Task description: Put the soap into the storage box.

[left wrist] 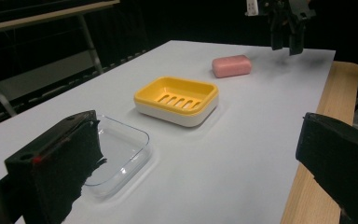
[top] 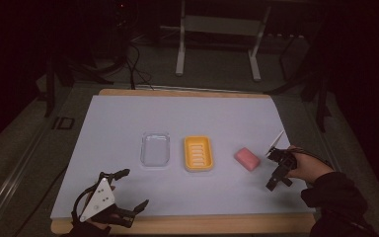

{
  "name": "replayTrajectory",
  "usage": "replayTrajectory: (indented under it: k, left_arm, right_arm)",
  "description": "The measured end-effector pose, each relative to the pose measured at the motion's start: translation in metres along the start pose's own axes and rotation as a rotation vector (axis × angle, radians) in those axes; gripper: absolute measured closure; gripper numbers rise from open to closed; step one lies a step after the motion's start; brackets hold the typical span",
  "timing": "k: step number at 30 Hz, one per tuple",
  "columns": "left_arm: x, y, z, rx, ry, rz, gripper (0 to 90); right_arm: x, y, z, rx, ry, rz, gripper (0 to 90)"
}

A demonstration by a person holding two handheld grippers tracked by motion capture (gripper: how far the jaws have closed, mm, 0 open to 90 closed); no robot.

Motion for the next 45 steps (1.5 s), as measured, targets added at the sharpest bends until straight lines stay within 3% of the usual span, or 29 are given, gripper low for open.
replayTrajectory:
  k: [5,11,12,14,25,35,36,41,45]
  left_arm:
    - [0.001,0.0,0.0,-0.001,0.001,-0.003,0.7]
    - [0.0,0.0,0.0,0.0,0.001,-0.003,0.6]
    - [0.0,0.0,0.0,0.0,0.001,-0.004,0.6]
    - [0.0,0.0,0.0,0.0,0.001,-0.004,0.6]
    - [0.0,0.0,0.0,-0.001,0.003,-0.007,0.6]
    - [0.0,-0.001,0.0,0.0,0.003,-0.008,0.6]
    - [0.0,-0.001,0.0,-0.001,0.002,-0.009,0.6]
    - [0.0,-0.001,-0.001,-0.001,0.004,-0.009,0.7]
    - [0.0,-0.001,0.0,0.0,0.003,-0.01,0.6]
  right_arm:
    - [-0.002,-0.001,0.01,-0.001,-0.053,-0.012,12.0]
    - [-0.003,0.0,0.018,-0.009,-0.088,0.007,13.9]
    - [-0.006,0.001,0.025,-0.005,-0.139,0.006,14.6]
    - [-0.008,-0.001,0.031,-0.008,-0.177,0.006,15.9]
    - [-0.016,-0.003,0.054,-0.007,-0.325,-0.025,16.2]
    - [-0.013,-0.002,0.073,-0.068,-0.397,-0.057,16.9]
    - [-0.012,-0.002,0.074,-0.068,-0.4,-0.055,20.2]
    - [-0.005,-0.001,0.08,-0.053,-0.39,-0.029,20.7]
    - [0.001,-0.001,0.084,-0.059,-0.381,-0.04,21.0]
Point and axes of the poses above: each handheld gripper's, and its own axes: x roughly forward along the jaws, z roughly out of its top, y roughly to its left, the point moved 4 cm from there along x, roughly forward along the jaws, and after that the axes turned 12 degrees about -z, right-handed, at the moved point
